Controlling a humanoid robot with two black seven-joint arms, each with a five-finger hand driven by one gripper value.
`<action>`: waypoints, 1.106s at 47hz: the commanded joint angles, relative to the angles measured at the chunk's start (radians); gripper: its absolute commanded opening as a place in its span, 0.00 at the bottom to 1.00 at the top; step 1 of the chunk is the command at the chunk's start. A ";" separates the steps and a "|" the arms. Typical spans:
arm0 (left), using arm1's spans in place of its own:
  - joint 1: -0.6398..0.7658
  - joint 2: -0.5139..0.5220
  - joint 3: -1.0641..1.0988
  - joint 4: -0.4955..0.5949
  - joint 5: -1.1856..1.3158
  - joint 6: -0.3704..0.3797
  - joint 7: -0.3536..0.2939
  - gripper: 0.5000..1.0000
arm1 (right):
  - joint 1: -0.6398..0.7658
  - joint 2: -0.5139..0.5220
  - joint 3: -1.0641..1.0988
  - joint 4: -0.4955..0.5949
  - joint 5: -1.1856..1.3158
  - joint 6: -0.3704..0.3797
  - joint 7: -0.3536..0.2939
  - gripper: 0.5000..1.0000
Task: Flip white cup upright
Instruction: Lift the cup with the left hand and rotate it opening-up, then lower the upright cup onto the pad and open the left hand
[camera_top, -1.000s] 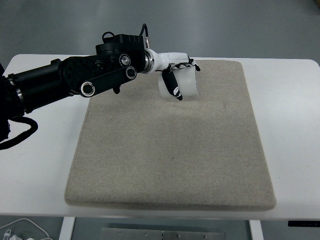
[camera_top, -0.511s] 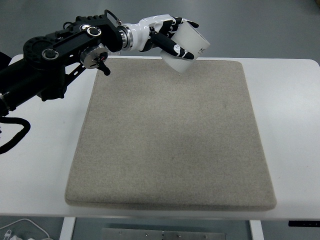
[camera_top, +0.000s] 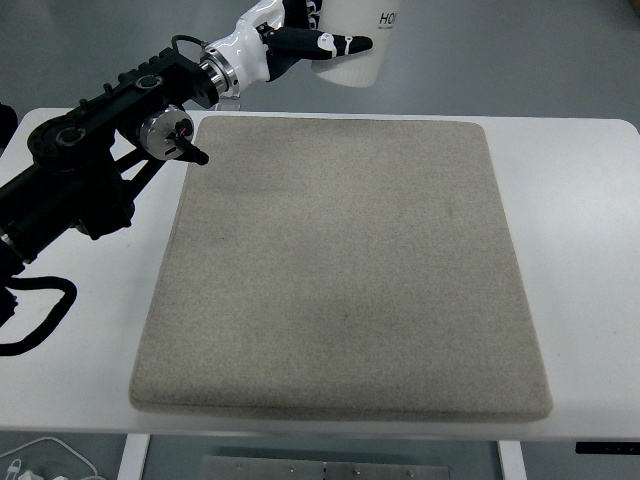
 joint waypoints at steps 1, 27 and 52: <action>0.019 -0.002 -0.011 0.000 0.001 0.006 -0.046 0.08 | 0.000 0.000 0.000 0.001 0.000 -0.001 0.000 0.86; 0.134 0.000 0.000 0.031 0.119 0.008 -0.359 0.19 | 0.000 0.000 0.000 -0.001 0.000 0.000 0.000 0.86; 0.211 0.001 0.004 0.132 0.309 0.130 -0.427 0.18 | 0.000 0.000 0.000 -0.001 0.000 -0.001 0.000 0.86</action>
